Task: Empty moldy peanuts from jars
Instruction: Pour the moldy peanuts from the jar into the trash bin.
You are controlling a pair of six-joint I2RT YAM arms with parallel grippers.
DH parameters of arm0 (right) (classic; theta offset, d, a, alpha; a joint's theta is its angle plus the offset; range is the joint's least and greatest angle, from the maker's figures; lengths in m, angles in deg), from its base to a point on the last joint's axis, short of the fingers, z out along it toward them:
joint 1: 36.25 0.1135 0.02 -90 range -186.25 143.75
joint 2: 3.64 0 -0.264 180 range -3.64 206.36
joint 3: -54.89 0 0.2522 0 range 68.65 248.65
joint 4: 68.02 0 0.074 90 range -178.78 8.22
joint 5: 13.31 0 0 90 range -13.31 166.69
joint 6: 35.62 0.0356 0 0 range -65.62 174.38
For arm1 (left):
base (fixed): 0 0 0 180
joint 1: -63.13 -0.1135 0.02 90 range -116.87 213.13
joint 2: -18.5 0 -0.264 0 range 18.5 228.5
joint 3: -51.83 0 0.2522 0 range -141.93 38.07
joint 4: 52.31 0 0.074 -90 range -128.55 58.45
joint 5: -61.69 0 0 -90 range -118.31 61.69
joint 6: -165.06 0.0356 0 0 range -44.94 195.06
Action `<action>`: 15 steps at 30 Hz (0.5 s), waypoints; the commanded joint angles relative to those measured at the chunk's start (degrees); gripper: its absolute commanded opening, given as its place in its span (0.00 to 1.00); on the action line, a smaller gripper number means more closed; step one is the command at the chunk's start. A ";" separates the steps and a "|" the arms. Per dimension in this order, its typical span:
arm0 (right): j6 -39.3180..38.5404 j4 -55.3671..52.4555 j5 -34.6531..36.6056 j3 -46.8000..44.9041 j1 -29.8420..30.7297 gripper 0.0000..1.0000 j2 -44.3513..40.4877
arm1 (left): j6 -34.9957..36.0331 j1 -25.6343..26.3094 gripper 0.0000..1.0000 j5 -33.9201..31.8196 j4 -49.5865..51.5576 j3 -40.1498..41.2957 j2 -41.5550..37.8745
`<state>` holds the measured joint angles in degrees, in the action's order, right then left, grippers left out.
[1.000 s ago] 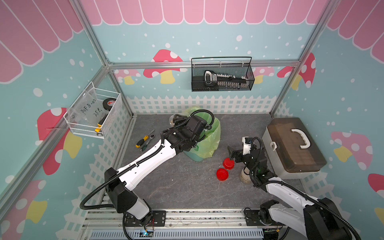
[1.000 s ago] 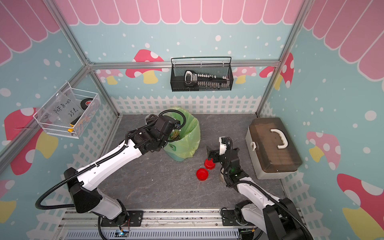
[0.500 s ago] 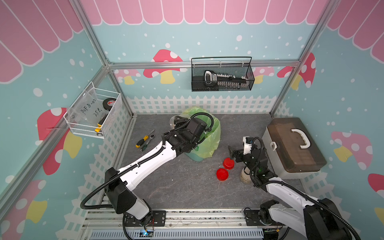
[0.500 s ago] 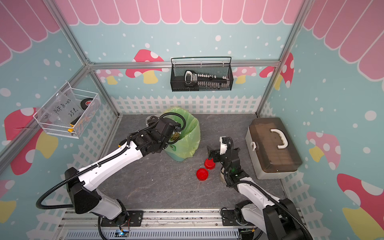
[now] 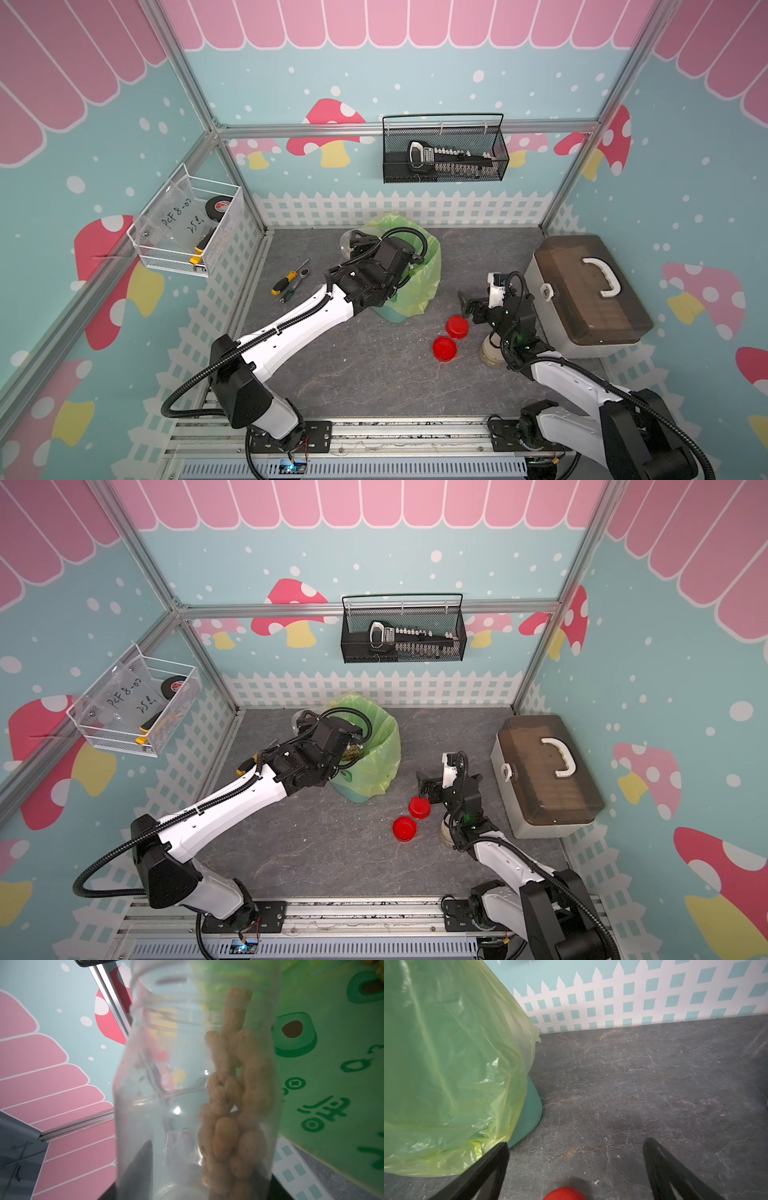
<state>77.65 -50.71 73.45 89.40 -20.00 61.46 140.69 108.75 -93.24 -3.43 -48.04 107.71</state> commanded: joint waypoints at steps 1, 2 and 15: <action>1.80 1.88 -2.45 0.75 -1.03 0.99 0.24 | 3.04 0.16 0.29 -1.24 -3.12 1.06 -2.19; 1.88 2.01 -2.39 0.53 -1.13 0.99 0.05 | 3.34 0.12 0.29 -1.26 -3.53 1.11 -2.34; 2.40 3.33 -1.99 -1.15 -1.49 0.99 -1.59 | 6.73 1.00 0.29 -2.98 -5.18 2.68 -2.45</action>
<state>79.37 -49.22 71.65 89.27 -20.96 61.06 145.19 108.95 -95.03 -6.87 -45.92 106.98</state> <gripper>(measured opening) 0.987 0.561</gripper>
